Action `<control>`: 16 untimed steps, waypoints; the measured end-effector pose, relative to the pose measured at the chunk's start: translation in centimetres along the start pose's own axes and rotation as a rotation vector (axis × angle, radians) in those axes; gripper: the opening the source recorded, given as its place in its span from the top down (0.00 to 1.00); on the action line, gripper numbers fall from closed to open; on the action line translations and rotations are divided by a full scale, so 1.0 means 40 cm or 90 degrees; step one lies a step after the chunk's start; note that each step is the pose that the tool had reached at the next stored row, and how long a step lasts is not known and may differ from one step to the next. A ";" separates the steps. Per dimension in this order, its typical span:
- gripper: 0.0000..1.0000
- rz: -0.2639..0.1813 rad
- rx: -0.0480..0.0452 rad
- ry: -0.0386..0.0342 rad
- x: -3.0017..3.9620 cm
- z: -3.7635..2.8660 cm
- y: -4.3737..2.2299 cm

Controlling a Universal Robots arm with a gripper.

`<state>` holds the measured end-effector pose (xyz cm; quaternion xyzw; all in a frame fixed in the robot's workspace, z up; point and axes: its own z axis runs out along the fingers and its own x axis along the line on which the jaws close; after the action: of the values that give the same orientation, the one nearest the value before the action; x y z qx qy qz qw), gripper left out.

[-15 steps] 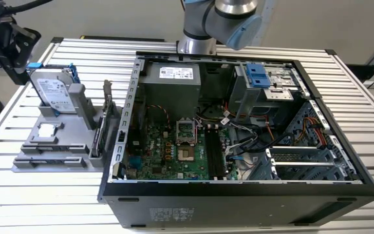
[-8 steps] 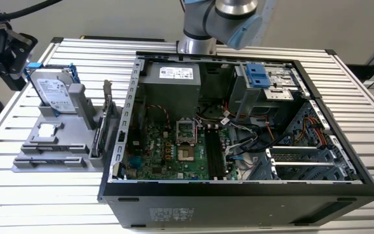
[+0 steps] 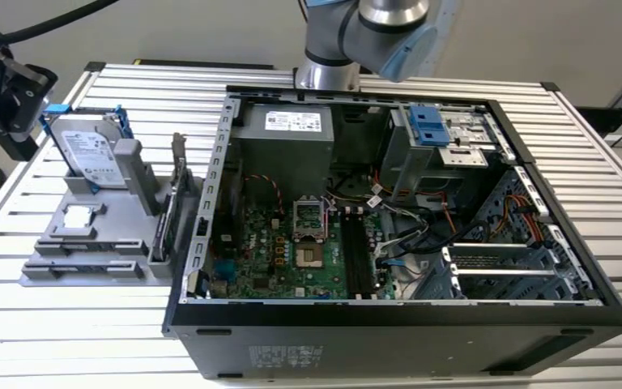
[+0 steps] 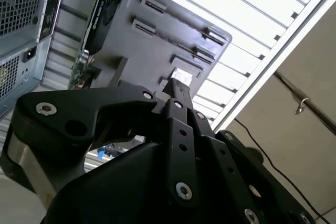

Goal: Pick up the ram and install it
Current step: 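Pick up the ram and move it above insertion slot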

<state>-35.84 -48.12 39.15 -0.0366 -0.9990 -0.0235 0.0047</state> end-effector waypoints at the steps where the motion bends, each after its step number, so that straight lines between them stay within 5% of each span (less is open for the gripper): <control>1: 1.00 0.000 0.0000 0.0003 0.000 0.000 -0.003; 16: 1.00 0.000 0.0001 0.0021 -0.002 0.000 -0.010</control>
<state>-35.80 -48.53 39.14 -0.0367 -0.9990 -0.0234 0.0064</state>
